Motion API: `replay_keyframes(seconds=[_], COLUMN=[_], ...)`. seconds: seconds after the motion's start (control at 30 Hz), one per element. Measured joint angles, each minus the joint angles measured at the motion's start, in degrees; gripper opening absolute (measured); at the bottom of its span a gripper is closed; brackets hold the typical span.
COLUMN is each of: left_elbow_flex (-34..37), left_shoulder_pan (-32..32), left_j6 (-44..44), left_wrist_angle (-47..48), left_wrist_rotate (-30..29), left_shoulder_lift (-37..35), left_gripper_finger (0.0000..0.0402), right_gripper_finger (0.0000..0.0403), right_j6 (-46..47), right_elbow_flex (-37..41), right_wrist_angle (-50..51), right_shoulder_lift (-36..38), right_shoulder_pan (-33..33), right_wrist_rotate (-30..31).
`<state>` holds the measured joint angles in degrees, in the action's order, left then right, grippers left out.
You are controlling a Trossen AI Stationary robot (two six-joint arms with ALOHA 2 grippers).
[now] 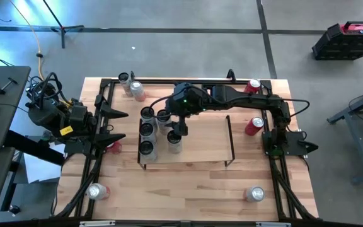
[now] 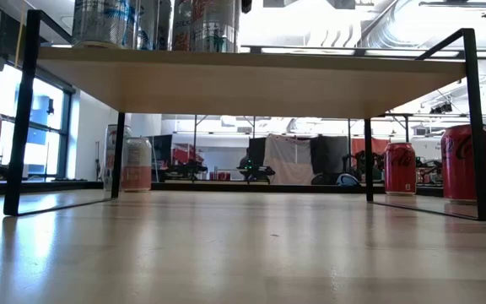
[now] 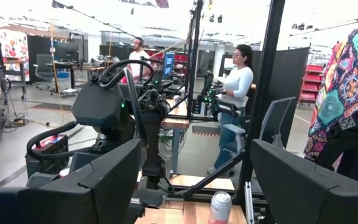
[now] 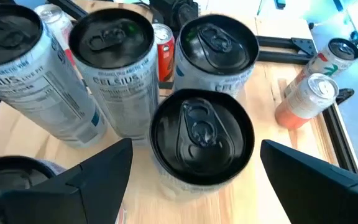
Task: Place canned beverage on shelf
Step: Adjust the white pink soda cans on the shelf
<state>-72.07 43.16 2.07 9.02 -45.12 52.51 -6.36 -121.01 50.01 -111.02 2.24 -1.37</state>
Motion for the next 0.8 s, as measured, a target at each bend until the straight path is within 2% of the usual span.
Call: replay_keyframes(seconds=[0.3, 0.63, 0.8], left_elbow_flex=[0.0, 0.0, 0.0], left_shoulder_pan=[0.0, 0.0, 0.0], left_j6=[0.0, 0.0, 0.0], left_wrist_angle=[0.0, 0.1, 0.1], left_wrist_rotate=[0.0, 0.0, 0.0], left_shoulder_lift=[0.0, 0.0, 0.0], left_gripper_finger=[0.0291, 0.0291, 0.0291], right_gripper_finger=[0.0339, 0.0339, 0.0339], right_j6=[0.0, 0.0, 0.1], right_elbow_flex=[0.0, 0.0, 0.0], right_wrist_angle=[-0.5, -2.7, -2.8], right_shoulder_lift=[0.0, 0.0, 0.0], right_shoulder_pan=[0.0, -0.1, 0.0], right_wrist_rotate=[2.4, 1.0, 2.7])
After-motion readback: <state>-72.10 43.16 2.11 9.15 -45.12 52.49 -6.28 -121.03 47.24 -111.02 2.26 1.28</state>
